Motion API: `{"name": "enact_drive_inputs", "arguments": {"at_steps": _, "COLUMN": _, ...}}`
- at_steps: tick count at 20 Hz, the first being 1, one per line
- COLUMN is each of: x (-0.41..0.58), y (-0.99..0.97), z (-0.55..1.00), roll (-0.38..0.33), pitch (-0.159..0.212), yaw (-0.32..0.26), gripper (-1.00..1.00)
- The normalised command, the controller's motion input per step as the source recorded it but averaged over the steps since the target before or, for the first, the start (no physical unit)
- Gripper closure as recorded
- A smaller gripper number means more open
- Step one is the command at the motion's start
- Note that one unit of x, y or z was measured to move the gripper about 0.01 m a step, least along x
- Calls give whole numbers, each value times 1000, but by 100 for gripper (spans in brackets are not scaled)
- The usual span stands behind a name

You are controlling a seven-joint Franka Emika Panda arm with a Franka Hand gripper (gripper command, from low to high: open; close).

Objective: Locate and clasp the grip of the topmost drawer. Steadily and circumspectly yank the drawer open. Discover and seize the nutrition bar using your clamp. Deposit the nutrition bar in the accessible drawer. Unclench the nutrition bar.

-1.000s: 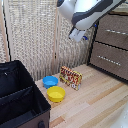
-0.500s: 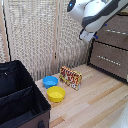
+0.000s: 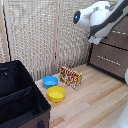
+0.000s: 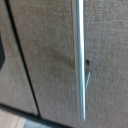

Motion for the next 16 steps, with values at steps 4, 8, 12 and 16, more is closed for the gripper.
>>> {"name": "enact_drive_inputs", "arguments": {"at_steps": 4, "x": 0, "y": -510, "z": -1, "roll": -117, "pitch": 24, "yaw": 7, "gripper": -100}}
{"name": "enact_drive_inputs", "arguments": {"at_steps": 8, "x": -102, "y": -314, "z": 24, "roll": -58, "pitch": -1, "yaw": 28, "gripper": 100}}
{"name": "enact_drive_inputs", "arguments": {"at_steps": 12, "x": -56, "y": -211, "z": 0, "roll": 13, "pitch": -2, "yaw": 2, "gripper": 100}}
{"name": "enact_drive_inputs", "arguments": {"at_steps": 16, "x": -58, "y": -194, "z": 0, "roll": 37, "pitch": 0, "yaw": 0, "gripper": 100}}
